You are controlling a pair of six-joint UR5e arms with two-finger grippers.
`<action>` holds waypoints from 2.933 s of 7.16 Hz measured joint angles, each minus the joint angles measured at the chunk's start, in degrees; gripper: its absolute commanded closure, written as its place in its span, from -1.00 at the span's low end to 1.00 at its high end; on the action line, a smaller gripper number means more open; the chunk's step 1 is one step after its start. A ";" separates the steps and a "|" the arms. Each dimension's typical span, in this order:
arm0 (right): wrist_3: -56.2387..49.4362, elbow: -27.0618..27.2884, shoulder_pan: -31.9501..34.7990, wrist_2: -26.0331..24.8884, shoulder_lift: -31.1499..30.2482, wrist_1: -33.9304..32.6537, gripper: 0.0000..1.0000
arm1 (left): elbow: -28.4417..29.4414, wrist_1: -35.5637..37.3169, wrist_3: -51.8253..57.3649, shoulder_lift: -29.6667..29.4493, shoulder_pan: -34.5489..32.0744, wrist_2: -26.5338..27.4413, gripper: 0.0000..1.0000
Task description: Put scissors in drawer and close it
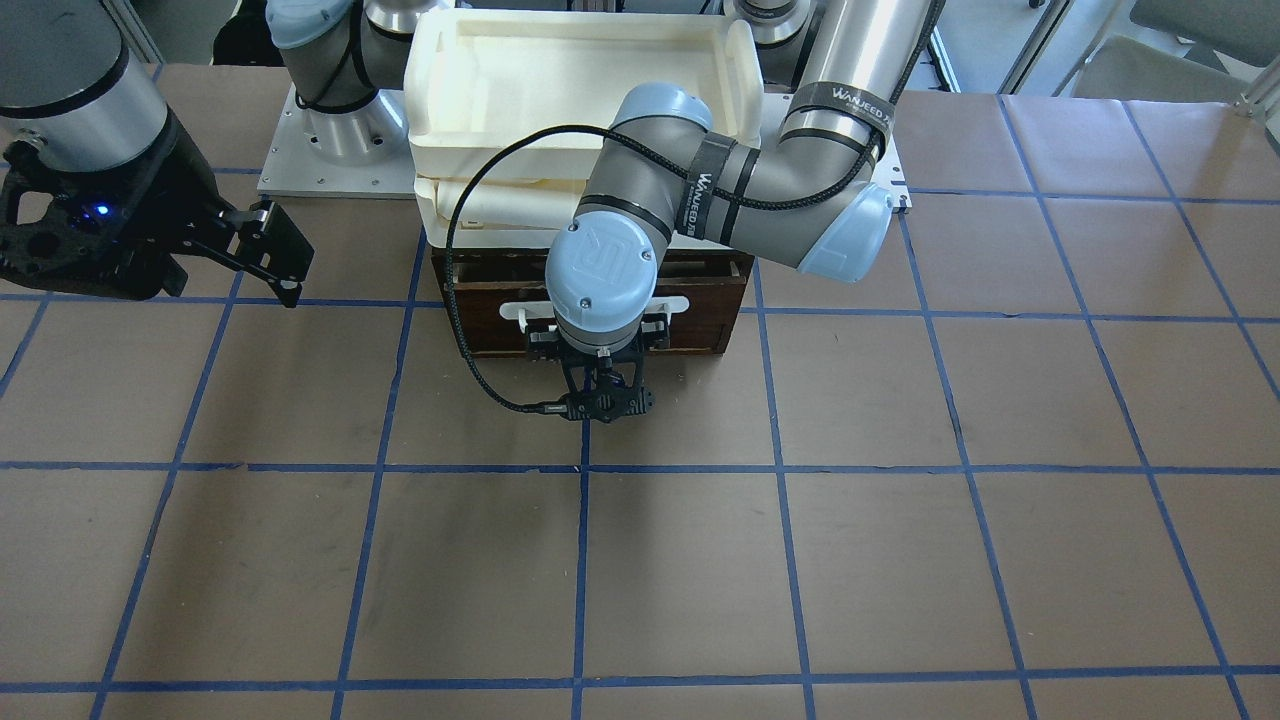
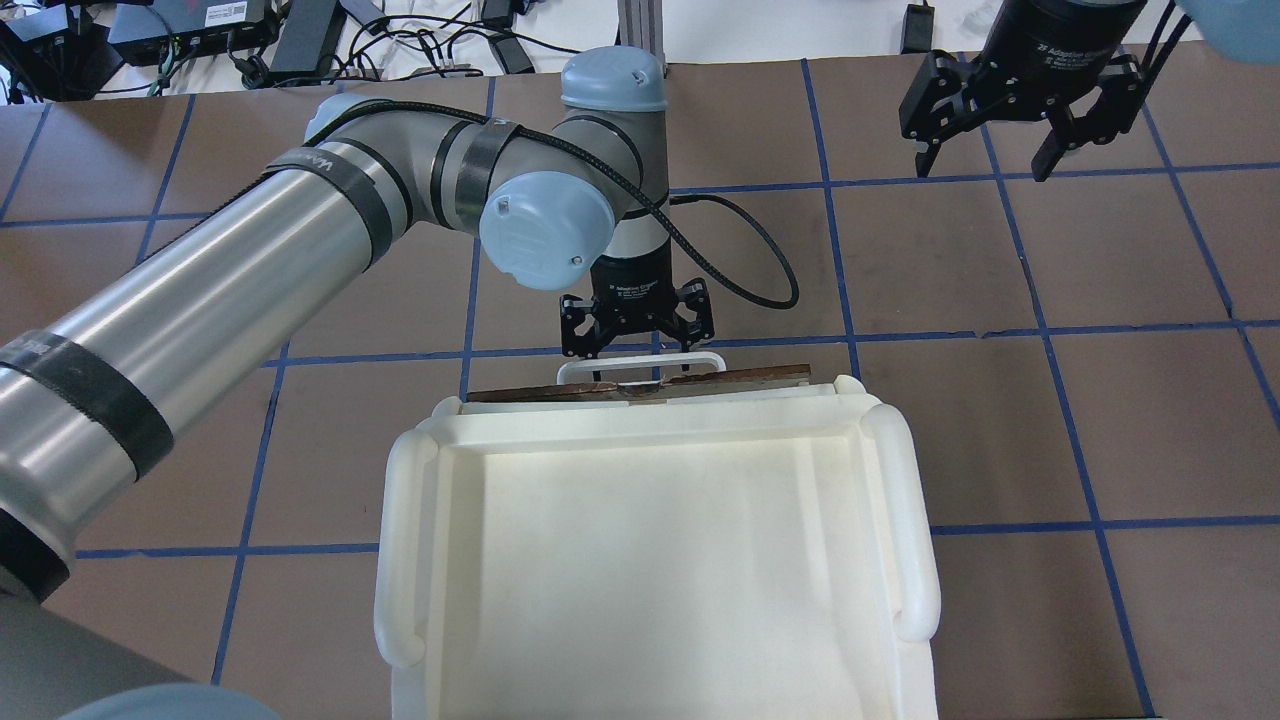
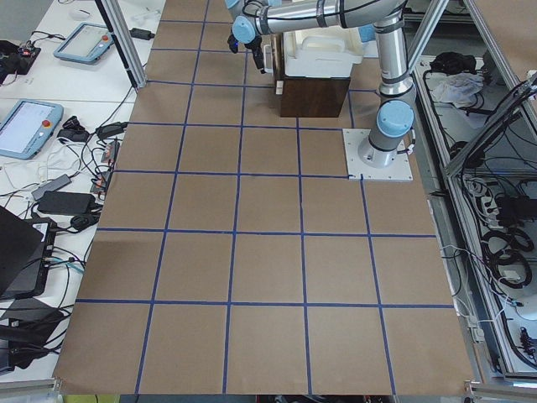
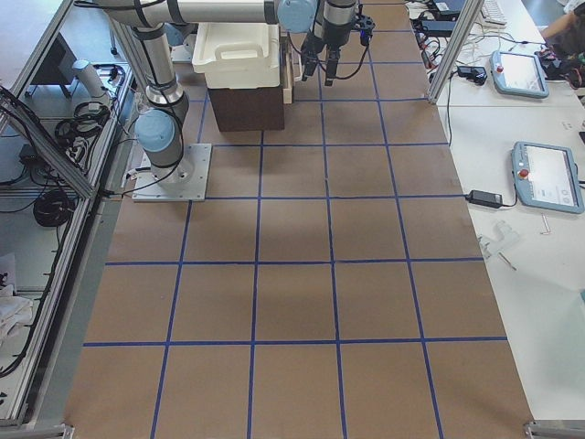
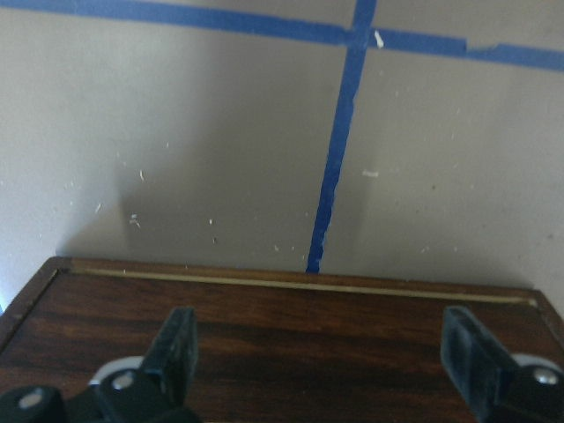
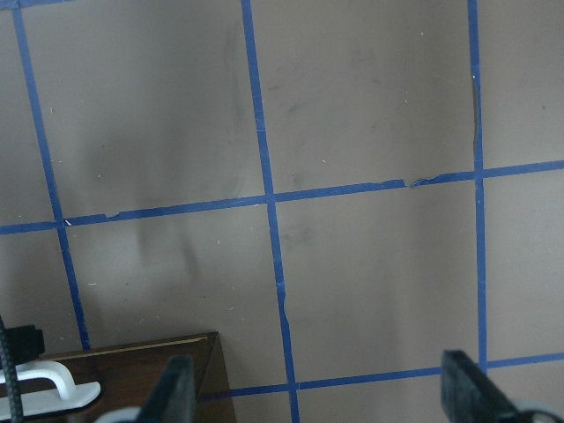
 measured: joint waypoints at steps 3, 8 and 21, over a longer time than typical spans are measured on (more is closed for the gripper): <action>-0.11 0.00 0.00 -0.09 -0.06 0.06 -1.00 | -0.61 -5.64 -0.04 2.37 -2.61 0.13 -1.00; -0.14 0.09 0.00 -0.31 -0.04 0.02 -1.00 | -0.15 3.37 4.35 2.23 -1.97 0.67 -1.00; -0.21 0.09 -0.03 -0.28 -0.09 -0.08 -1.00 | 3.44 -6.76 20.21 23.52 17.08 4.63 -1.00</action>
